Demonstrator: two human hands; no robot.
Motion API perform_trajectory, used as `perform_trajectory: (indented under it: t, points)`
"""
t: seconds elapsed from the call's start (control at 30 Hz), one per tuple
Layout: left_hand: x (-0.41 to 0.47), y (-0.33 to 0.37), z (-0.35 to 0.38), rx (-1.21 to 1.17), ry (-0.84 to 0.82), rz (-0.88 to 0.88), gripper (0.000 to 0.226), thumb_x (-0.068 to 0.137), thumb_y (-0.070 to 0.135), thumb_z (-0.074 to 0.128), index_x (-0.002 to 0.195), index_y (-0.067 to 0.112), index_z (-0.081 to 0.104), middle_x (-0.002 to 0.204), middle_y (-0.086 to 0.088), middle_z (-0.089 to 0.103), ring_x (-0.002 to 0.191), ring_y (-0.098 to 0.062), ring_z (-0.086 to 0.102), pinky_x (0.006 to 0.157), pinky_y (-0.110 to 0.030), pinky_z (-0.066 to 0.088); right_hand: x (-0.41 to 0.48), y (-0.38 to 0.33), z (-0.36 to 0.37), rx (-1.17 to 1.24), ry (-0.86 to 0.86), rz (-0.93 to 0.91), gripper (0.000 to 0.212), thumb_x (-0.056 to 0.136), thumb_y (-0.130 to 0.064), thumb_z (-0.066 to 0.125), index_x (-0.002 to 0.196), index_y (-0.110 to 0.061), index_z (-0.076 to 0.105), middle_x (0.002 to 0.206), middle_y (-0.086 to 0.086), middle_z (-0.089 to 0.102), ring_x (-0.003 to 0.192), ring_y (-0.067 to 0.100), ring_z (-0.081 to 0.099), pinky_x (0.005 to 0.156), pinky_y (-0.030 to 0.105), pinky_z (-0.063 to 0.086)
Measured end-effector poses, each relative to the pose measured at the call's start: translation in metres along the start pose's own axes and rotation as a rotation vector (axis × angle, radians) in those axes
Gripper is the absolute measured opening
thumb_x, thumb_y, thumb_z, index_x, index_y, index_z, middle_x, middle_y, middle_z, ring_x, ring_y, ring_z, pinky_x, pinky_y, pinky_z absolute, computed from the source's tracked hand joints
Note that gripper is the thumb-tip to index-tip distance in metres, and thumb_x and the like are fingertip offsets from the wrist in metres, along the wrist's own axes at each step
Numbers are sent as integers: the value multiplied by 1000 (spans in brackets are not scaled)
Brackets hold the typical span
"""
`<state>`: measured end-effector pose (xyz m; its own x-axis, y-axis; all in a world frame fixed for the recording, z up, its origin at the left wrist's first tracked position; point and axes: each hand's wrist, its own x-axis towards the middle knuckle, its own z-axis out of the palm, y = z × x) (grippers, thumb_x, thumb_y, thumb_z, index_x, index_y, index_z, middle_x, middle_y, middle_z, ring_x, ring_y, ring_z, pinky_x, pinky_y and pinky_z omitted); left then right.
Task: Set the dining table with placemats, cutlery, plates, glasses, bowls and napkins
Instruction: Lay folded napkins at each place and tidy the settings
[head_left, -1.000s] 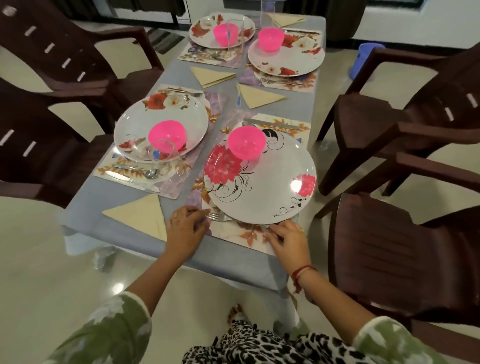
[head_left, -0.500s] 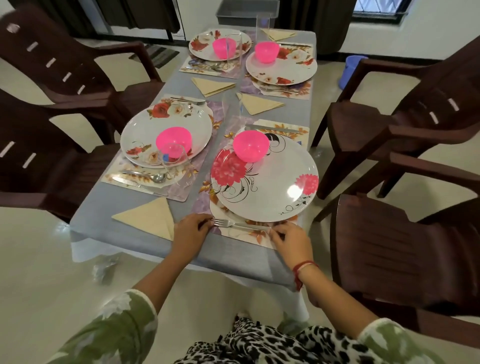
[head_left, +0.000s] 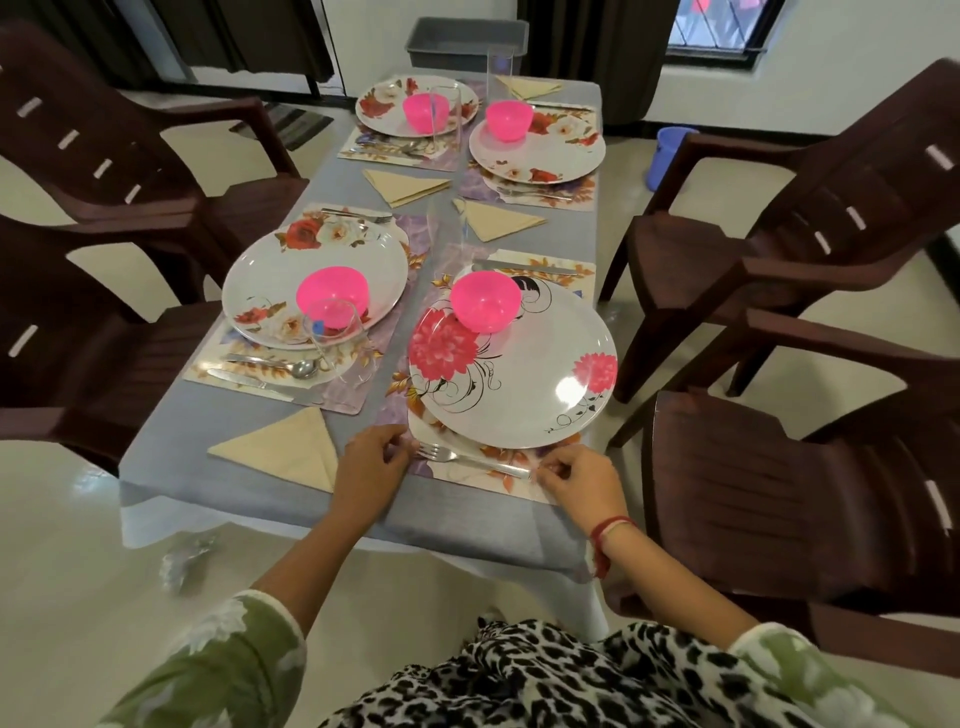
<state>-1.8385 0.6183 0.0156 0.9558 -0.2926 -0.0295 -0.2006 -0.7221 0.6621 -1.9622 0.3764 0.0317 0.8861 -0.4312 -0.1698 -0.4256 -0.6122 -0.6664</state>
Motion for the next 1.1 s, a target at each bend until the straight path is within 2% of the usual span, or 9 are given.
perform_trajectory:
  t: [0.13, 0.23, 0.33, 0.4, 0.5, 0.63, 0.87, 1.0, 1.1]
  points:
    - [4, 0, -6, 22, 148, -36, 28, 91, 17, 61, 117, 5, 63, 112, -14, 64, 104, -31, 57, 87, -37, 42, 15, 0, -28, 206, 206, -15, 12, 86, -24, 68, 82, -13, 73, 77, 1, 66, 74, 17, 59, 70, 32, 51]
    - [9, 0, -9, 11, 223, -49, 29, 90, 12, 63, 117, 2, 60, 117, -17, 62, 109, -34, 54, 94, -44, 42, 46, 1, -52, 248, 329, -23, 14, 88, -20, 64, 81, -9, 70, 77, 7, 64, 73, 22, 58, 67, 29, 47]
    - [13, 3, -8, -3, 259, -93, 34, 89, 11, 64, 120, 1, 59, 121, -19, 60, 112, -36, 53, 96, -46, 42, 91, 2, -72, 287, 361, -32, 10, 89, -19, 62, 88, -13, 70, 87, 4, 65, 81, 17, 58, 75, 28, 49]
    - [18, 5, -4, 12, 279, -132, 34, 89, 13, 65, 121, 2, 59, 121, -20, 59, 112, -37, 53, 96, -47, 42, 124, 5, -83, 286, 330, -10, 10, 90, -20, 61, 92, -15, 69, 93, 2, 62, 85, 13, 56, 81, 27, 48]
    - [27, 15, 0, 55, 319, -222, 34, 90, 14, 63, 122, 4, 58, 122, -20, 59, 113, -37, 52, 96, -47, 42, 176, 14, -93, 269, 278, -8, 13, 90, -20, 60, 97, -13, 68, 98, 1, 61, 91, 17, 58, 88, 32, 49]
    - [40, 29, 12, 117, 359, -359, 32, 89, 6, 59, 120, -1, 59, 117, -25, 59, 109, -43, 51, 94, -49, 41, 248, 21, -98, 233, 142, 3, 23, 89, -18, 62, 110, -11, 67, 105, 4, 64, 94, 17, 58, 88, 29, 47]
    - [52, 17, 25, 295, 289, -590, 35, 88, 13, 62, 120, -1, 58, 116, -29, 56, 105, -48, 51, 89, -51, 41, 353, 23, -102, -75, -58, -128, 35, 91, -17, 59, 126, -7, 58, 127, 17, 56, 115, 31, 53, 98, 34, 41]
    - [57, 23, 22, 290, 292, -658, 37, 85, 13, 68, 119, -1, 61, 114, -31, 55, 103, -48, 53, 91, -49, 40, 377, 26, -105, -245, -136, -170, 31, 89, -18, 62, 117, -5, 63, 118, 18, 61, 106, 33, 58, 93, 36, 45]
    - [61, 28, 17, 214, 306, -690, 37, 81, 10, 71, 116, -1, 63, 108, -30, 58, 95, -46, 57, 81, -44, 45, 388, 24, -106, -225, -149, -141, 20, 85, -13, 66, 105, -9, 68, 107, 14, 68, 97, 29, 62, 87, 34, 48]
